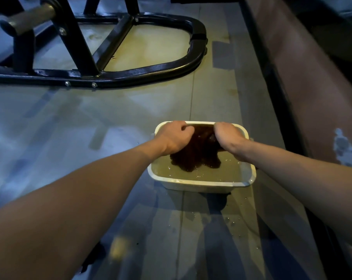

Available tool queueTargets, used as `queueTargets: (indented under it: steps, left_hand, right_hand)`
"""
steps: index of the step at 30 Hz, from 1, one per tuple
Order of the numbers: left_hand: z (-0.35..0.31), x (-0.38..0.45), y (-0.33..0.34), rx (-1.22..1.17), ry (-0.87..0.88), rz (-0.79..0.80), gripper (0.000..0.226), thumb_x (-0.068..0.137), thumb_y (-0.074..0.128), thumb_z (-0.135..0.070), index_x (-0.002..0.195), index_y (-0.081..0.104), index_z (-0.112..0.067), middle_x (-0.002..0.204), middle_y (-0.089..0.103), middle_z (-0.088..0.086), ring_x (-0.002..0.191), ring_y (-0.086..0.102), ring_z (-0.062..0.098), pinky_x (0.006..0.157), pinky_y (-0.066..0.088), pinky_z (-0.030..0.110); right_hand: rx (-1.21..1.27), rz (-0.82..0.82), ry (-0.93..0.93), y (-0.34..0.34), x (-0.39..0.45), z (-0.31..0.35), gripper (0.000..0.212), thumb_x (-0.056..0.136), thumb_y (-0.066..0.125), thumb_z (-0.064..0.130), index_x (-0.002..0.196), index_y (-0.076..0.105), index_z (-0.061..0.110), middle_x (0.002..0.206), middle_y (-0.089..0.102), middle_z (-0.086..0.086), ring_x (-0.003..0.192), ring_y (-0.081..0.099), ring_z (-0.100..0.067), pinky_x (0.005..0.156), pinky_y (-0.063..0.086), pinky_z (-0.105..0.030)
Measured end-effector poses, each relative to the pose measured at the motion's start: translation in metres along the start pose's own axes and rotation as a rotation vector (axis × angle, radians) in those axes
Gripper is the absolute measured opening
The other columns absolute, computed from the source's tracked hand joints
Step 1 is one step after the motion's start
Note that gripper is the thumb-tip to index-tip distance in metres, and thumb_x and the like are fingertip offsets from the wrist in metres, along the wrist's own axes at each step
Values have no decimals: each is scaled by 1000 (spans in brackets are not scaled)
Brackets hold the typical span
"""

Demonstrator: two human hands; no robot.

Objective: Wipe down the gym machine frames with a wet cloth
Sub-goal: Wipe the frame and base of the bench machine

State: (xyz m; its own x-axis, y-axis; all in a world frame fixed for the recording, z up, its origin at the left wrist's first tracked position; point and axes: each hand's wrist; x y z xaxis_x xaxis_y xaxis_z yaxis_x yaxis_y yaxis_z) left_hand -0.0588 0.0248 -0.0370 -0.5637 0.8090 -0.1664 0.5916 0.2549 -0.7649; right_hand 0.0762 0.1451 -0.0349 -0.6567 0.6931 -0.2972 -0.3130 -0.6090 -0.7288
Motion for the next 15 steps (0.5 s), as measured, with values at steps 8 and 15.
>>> queueTargets:
  steps: [8, 15]
  left_hand:
    - [15, -3, -7, 336, 92, 85, 16, 96, 54, -39, 104, 62, -27, 92, 62, -3, 89, 60, 20, 76, 52, 35]
    - [29, -6, 13, 665, 89, 413, 23, 99, 62, -30, 118, 71, -23, 107, 69, 2, 101, 64, 26, 92, 57, 41]
  right_hand:
    - [-34, 13, -157, 8, 2, -9, 19, 103, 58, 24, 121, 58, 18, 106, 65, -2, 99, 62, -21, 76, 52, -30]
    - [-509, 243, -284, 15, -2, -33, 25, 99, 64, 19, 123, 68, 23, 112, 69, -5, 95, 60, -24, 80, 48, -33]
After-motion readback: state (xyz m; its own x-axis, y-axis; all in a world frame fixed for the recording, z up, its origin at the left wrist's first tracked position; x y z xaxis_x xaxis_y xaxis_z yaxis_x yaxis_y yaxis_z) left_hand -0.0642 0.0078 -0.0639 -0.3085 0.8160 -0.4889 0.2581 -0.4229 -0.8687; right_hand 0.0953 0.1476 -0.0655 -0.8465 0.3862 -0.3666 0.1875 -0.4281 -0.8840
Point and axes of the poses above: each hand's wrist, its own x-axis towards the middle knuckle, its own y-axis out of the palm, z = x × y
